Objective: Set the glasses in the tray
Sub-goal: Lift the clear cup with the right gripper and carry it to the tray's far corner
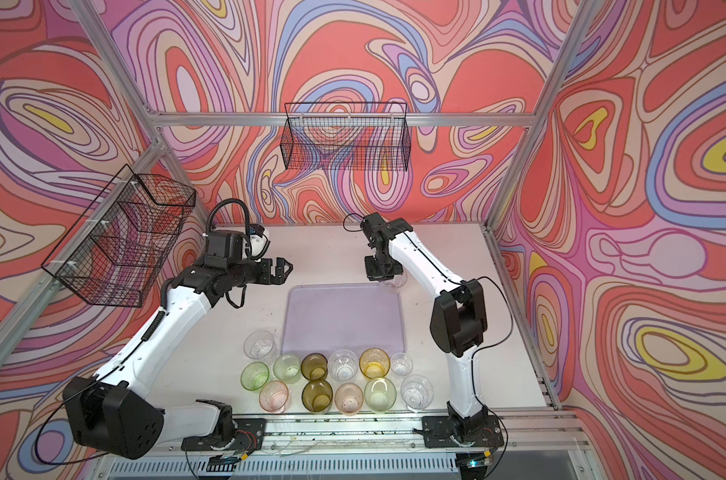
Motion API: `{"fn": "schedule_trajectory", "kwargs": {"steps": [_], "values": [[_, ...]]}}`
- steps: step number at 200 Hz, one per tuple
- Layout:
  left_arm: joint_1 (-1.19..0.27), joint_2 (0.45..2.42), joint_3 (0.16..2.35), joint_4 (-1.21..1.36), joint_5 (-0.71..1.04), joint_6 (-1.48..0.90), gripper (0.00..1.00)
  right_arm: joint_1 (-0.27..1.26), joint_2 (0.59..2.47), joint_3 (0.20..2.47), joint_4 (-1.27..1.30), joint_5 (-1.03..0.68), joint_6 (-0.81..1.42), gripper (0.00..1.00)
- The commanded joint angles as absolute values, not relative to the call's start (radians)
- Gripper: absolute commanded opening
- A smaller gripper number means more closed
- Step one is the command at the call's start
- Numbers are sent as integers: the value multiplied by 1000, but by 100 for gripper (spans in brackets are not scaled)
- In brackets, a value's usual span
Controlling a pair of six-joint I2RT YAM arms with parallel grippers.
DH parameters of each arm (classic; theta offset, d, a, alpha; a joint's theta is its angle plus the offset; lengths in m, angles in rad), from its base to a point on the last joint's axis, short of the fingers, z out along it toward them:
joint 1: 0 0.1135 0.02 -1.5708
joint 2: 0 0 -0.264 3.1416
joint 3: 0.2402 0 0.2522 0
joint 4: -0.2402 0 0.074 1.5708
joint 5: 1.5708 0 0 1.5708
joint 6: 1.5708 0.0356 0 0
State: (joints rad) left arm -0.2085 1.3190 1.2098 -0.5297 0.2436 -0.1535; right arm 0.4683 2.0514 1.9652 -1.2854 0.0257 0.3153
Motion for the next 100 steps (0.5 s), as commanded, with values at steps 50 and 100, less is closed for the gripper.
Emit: {"fn": "schedule_trajectory", "kwargs": {"steps": [50, 100], "values": [[-202, 1313, 1206, -547, 258, -159, 100, 474, 2144, 2053, -1317, 23, 288, 0], [-202, 1313, 1206, -547, 259, -158, 100, 474, 2189, 2071, -1318, 20, 279, 0]]}}
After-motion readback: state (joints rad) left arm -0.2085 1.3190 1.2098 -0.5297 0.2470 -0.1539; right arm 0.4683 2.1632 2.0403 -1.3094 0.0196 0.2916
